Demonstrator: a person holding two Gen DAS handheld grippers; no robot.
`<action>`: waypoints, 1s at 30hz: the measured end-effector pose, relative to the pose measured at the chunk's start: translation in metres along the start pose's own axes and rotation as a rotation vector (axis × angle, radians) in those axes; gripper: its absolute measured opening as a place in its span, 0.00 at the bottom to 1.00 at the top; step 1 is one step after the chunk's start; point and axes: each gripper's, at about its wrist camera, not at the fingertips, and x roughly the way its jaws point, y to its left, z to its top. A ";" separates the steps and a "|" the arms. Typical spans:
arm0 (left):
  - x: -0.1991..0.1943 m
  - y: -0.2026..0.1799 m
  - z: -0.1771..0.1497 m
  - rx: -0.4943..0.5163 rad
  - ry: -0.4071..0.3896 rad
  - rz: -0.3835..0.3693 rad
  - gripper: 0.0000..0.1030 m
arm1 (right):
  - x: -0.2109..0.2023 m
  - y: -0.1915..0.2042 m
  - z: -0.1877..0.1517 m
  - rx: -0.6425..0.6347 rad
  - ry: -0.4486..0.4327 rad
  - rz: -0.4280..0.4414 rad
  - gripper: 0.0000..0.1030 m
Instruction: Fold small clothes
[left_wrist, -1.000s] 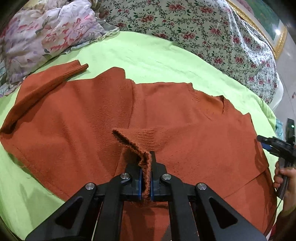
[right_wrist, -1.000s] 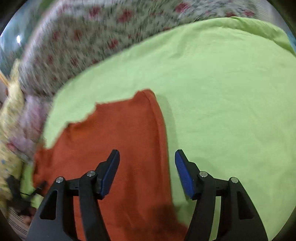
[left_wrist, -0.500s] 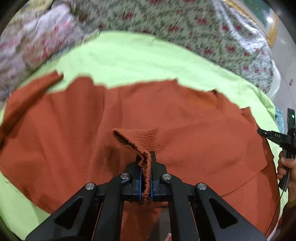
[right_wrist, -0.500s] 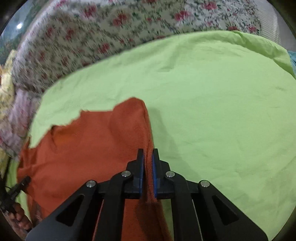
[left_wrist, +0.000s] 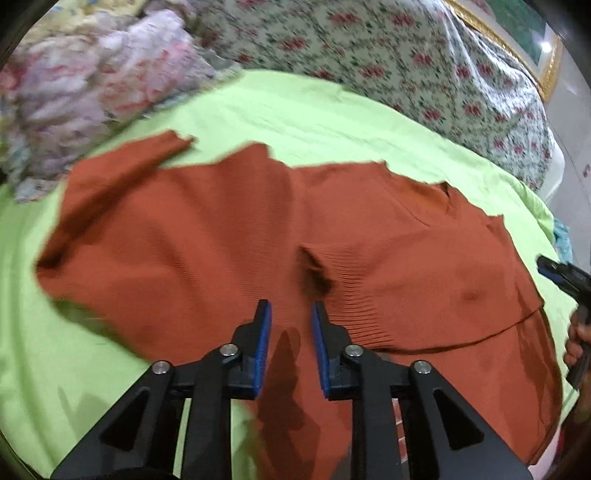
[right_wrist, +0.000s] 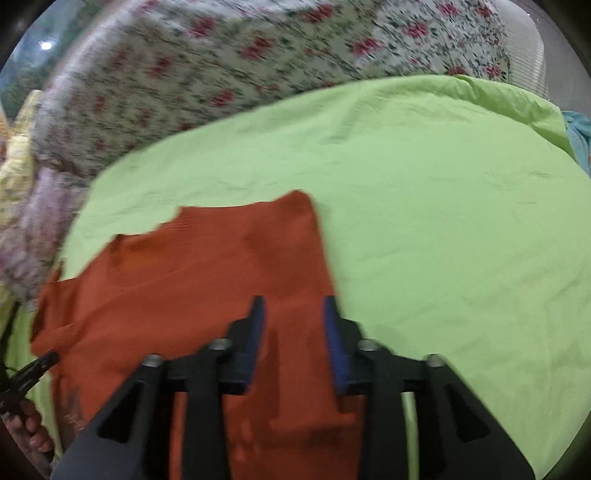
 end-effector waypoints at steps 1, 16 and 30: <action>-0.006 0.005 0.001 0.001 -0.012 0.016 0.28 | -0.006 0.008 -0.007 -0.004 -0.001 0.041 0.47; 0.022 0.093 0.078 0.029 -0.030 0.329 0.61 | -0.005 0.097 -0.101 0.017 0.204 0.365 0.47; 0.071 0.116 0.107 -0.017 0.056 0.305 0.03 | -0.004 0.107 -0.121 0.045 0.261 0.384 0.47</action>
